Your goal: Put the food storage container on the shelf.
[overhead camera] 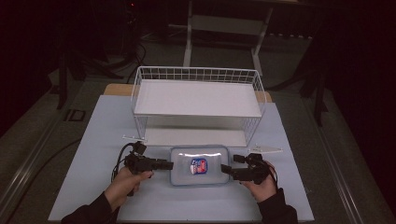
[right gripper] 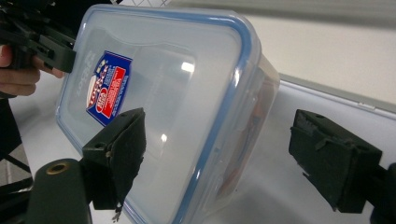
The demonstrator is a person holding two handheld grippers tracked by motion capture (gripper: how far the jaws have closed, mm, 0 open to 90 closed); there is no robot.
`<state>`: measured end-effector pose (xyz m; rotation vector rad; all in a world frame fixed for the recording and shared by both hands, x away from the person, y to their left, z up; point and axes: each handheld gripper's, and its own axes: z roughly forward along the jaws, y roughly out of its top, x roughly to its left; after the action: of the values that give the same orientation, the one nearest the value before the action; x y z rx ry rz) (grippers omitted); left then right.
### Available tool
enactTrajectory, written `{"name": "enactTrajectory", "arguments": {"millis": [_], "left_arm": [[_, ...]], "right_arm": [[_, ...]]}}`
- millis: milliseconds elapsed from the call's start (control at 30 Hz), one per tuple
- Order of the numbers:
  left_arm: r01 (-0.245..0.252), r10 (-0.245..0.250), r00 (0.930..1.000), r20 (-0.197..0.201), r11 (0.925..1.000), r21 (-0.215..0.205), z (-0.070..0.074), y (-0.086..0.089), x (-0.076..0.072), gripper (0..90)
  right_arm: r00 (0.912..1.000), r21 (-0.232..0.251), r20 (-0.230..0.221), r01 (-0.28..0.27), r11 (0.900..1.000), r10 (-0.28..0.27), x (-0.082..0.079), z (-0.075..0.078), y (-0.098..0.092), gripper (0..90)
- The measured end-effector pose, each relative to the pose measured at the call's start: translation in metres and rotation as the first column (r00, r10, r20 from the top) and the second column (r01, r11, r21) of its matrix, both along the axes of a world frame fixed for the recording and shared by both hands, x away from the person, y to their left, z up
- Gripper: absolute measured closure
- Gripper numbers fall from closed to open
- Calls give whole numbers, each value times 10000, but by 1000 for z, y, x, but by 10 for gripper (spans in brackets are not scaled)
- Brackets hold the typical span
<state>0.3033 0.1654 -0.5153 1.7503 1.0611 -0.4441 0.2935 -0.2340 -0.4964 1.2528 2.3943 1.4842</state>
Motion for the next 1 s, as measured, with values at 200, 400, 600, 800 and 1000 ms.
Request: {"name": "enactTrajectory", "arguments": {"millis": [200,400,600,800,1000], "left_arm": [[292,-291,9989,374,9996,-24,0,1,-5,587],[434,-444,9970,630,9989,167,2,0,-7,588],[533,-558,9938,957,9982,283,3,-1,-10,589],[668,-701,9909,1150,9972,330,4,-1,-11,591],[785,-820,9876,1340,9964,315,3,0,-12,592]], "right_arm": [[9980,609,-553,-281,9977,315,3,-3,-6,272],[9949,803,-834,-503,9955,570,5,-5,-9,388],[9860,1382,-1270,-901,9863,1079,9,-7,-13,488],[9789,1661,-1468,-1169,9792,1418,9,-8,-17,512],[9767,1685,-1437,-1348,9764,1596,8,-8,-20,536]]}}
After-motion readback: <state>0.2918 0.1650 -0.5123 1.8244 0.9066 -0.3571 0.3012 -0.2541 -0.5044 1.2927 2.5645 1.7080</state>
